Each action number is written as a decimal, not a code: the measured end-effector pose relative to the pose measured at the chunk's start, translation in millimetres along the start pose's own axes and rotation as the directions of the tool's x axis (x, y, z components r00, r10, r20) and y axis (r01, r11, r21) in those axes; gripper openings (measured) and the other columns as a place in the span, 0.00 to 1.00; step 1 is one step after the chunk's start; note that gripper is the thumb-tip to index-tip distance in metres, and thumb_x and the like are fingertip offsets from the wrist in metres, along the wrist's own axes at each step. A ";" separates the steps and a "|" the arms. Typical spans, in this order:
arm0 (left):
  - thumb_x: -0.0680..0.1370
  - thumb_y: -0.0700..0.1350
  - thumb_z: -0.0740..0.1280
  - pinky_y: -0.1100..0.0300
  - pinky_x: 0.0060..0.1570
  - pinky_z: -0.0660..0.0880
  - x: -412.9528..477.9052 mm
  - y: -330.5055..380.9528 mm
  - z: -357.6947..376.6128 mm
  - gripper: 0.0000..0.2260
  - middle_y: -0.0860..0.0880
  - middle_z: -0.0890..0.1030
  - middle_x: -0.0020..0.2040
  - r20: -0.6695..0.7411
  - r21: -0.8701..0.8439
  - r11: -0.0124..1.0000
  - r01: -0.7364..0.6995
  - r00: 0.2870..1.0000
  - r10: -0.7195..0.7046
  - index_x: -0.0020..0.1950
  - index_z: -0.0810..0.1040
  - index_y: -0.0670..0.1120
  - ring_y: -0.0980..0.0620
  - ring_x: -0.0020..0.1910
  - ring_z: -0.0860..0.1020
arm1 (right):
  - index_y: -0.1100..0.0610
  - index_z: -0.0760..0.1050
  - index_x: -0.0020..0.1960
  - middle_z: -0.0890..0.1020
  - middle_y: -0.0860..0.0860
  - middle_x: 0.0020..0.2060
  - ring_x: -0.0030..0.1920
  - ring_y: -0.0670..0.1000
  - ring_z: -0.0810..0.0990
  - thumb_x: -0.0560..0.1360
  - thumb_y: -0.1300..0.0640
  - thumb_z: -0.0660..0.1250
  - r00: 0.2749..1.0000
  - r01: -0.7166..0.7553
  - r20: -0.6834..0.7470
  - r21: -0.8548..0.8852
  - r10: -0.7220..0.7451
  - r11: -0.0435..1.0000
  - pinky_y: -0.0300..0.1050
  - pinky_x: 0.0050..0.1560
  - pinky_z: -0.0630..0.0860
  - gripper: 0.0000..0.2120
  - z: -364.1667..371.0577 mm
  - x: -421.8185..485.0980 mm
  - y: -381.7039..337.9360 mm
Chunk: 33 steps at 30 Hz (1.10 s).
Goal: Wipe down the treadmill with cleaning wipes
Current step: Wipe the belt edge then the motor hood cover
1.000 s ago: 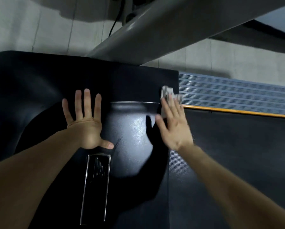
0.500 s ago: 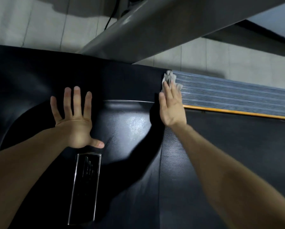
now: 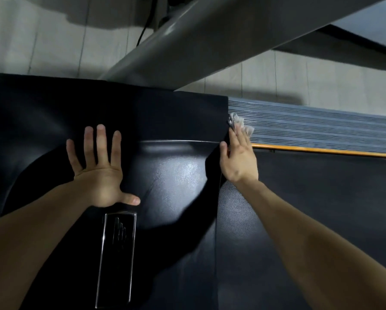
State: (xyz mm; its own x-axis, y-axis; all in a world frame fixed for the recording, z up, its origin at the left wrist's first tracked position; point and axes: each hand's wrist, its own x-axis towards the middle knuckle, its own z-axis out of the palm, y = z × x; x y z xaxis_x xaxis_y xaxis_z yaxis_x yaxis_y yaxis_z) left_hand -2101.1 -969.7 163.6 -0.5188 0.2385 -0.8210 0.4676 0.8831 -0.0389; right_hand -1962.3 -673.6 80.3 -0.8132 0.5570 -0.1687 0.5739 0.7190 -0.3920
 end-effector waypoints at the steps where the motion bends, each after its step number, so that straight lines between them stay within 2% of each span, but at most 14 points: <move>1: 0.61 0.82 0.72 0.23 0.74 0.29 0.1 0.0 -0.6 0.78 0.36 0.09 0.66 -0.004 -0.001 1.000 0.001 1.000 -0.001 0.73 0.13 0.44 0.32 0.68 0.11 | 0.56 0.70 0.80 0.64 0.53 0.83 0.84 0.57 0.60 0.86 0.54 0.58 0.999 0.010 -0.043 0.008 -0.009 1.000 0.51 0.84 0.56 0.23 -0.7 3.3 1.2; 3: 0.61 0.82 0.72 0.23 0.74 0.29 0.2 -0.5 -0.7 0.78 0.36 0.09 0.66 -0.012 0.006 1.000 0.003 1.000 -0.003 0.72 0.13 0.44 0.32 0.68 0.11 | 0.57 0.79 0.73 0.76 0.57 0.75 0.77 0.62 0.71 0.83 0.61 0.61 0.994 -0.038 -0.100 0.011 0.038 0.999 0.52 0.79 0.66 0.20 -6.7 14.0 6.5; 5: 0.61 0.82 0.72 0.23 0.73 0.29 1.6 -0.7 0.2 0.78 0.36 0.09 0.66 -0.014 0.006 1.000 0.002 1.000 -0.002 0.72 0.12 0.44 0.32 0.68 0.11 | 0.59 0.82 0.69 0.83 0.58 0.67 0.69 0.62 0.78 0.81 0.63 0.63 0.995 -0.049 -0.087 0.014 0.050 0.999 0.51 0.73 0.71 0.19 -12.3 21.5 4.6; 9: 0.61 0.83 0.71 0.22 0.73 0.29 2.5 -1.1 1.1 0.78 0.35 0.09 0.66 -0.031 0.006 1.000 0.011 0.999 -0.011 0.71 0.11 0.44 0.32 0.68 0.11 | 0.59 0.85 0.61 0.86 0.56 0.55 0.57 0.58 0.83 0.78 0.66 0.65 0.953 -0.180 -0.209 0.191 0.219 0.965 0.43 0.60 0.74 0.15 -25.7 20.1 -17.9; 10: 0.61 0.82 0.71 0.22 0.73 0.29 3.5 -1.5 1.8 0.78 0.35 0.09 0.66 -0.032 0.008 1.000 0.014 0.999 -0.013 0.70 0.11 0.44 0.31 0.68 0.12 | 0.58 0.85 0.59 0.86 0.55 0.53 0.55 0.58 0.83 0.77 0.66 0.65 0.933 -0.172 -0.272 0.242 0.236 0.955 0.45 0.59 0.75 0.15 -28.1 14.8 -26.7; 12: 0.62 0.82 0.71 0.23 0.72 0.28 4.9 -1.7 2.8 0.77 0.35 0.09 0.65 -0.036 -0.006 1.000 0.014 0.999 -0.015 0.70 0.11 0.44 0.32 0.68 0.11 | 0.56 0.85 0.55 0.85 0.54 0.51 0.52 0.57 0.82 0.75 0.66 0.66 0.940 -0.046 -0.314 0.260 0.130 0.964 0.50 0.56 0.78 0.13 -19.4 -3.6 -45.9; 15: 0.62 0.82 0.72 0.23 0.72 0.27 8.8 -1.6 4.7 0.78 0.36 0.08 0.65 -0.051 -0.008 1.000 0.007 0.999 -0.008 0.70 0.11 0.44 0.32 0.68 0.11 | 0.56 0.86 0.54 0.83 0.53 0.54 0.55 0.58 0.79 0.77 0.66 0.70 0.987 0.099 -0.139 0.185 -0.073 0.978 0.51 0.59 0.77 0.11 17.6 -52.7 -71.1; 18: 0.60 0.82 0.72 0.23 0.72 0.28 11.8 -2.4 6.0 0.79 0.36 0.09 0.66 -0.084 0.002 1.000 0.006 0.996 -0.006 0.71 0.11 0.45 0.32 0.69 0.12 | 0.56 0.86 0.56 0.82 0.51 0.55 0.56 0.56 0.77 0.74 0.71 0.69 0.988 0.152 0.002 0.151 -0.154 0.977 0.49 0.60 0.77 0.16 35.3 -94.6 -80.8; 20: 0.58 0.83 0.73 0.24 0.73 0.28 12.2 -5.3 8.7 0.80 0.37 0.10 0.69 -0.149 0.015 1.000 -0.014 0.989 0.016 0.73 0.13 0.45 0.33 0.71 0.14 | 0.56 0.86 0.56 0.83 0.50 0.54 0.56 0.55 0.78 0.74 0.72 0.67 0.988 0.134 0.052 0.176 -0.145 0.975 0.44 0.60 0.76 0.18 32.6 -110.1 -84.0; 23: 0.57 0.80 0.76 0.27 0.78 0.31 1.1 -10.2 21.7 0.79 0.38 0.25 0.82 -0.354 -0.019 0.995 -0.102 0.931 0.089 0.83 0.25 0.47 0.36 0.81 0.24 | 0.53 0.82 0.63 0.83 0.47 0.54 0.55 0.51 0.81 0.77 0.71 0.64 0.990 0.032 0.119 0.296 -0.070 0.955 0.35 0.57 0.74 0.21 15.4 -127.1 -92.7; 26: 0.66 0.66 0.81 0.31 0.83 0.44 -31.6 -8.5 56.9 0.63 0.38 0.49 0.87 -0.659 -0.098 0.964 -0.248 0.742 0.124 0.88 0.46 0.47 0.38 0.87 0.44 | 0.47 0.71 0.73 0.81 0.44 0.57 0.54 0.45 0.81 0.78 0.70 0.63 0.983 -0.033 0.178 0.382 -0.039 0.923 0.39 0.57 0.78 0.28 -2.1 -158.3 -101.2; 28: 0.75 0.57 0.76 0.37 0.83 0.53 -63.3 -3.6 88.5 0.45 0.39 0.63 0.83 -0.748 -0.162 0.910 -0.383 0.649 0.140 0.86 0.59 0.45 0.40 0.85 0.58 | 0.50 0.70 0.72 0.79 0.46 0.62 0.54 0.45 0.81 0.78 0.68 0.66 0.978 0.002 0.192 0.363 -0.077 0.932 0.41 0.58 0.79 0.26 -4.5 -183.9 -103.8; 30: 0.80 0.46 0.69 0.44 0.80 0.62 -96.8 -1.8 122.6 0.29 0.41 0.74 0.76 -0.787 -0.213 0.845 -0.491 0.599 0.150 0.81 0.69 0.43 0.42 0.79 0.69 | 0.55 0.75 0.67 0.75 0.47 0.64 0.50 0.46 0.82 0.78 0.67 0.69 0.970 0.048 0.214 0.311 -0.119 0.949 0.41 0.58 0.79 0.19 -2.1 -210.9 -107.0; 33: 0.79 0.37 0.63 0.53 0.73 0.70 -145.9 -5.9 165.7 0.21 0.44 0.81 0.67 -0.816 -0.306 0.768 -0.563 0.571 0.093 0.72 0.79 0.43 0.45 0.68 0.77 | 0.58 0.81 0.62 0.75 0.48 0.62 0.48 0.46 0.79 0.79 0.67 0.70 0.935 0.141 0.282 0.267 -0.217 0.953 0.29 0.57 0.75 0.13 2.2 -250.7 -112.7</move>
State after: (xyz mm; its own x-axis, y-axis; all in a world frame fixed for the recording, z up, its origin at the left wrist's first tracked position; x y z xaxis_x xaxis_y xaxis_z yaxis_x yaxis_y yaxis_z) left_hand -1909.6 -1076.7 189.2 -0.8362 0.5483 -0.0073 0.4323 0.6674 0.6063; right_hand -1823.3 -895.2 164.8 -0.9119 0.2476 -0.3273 0.4066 0.6531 -0.6388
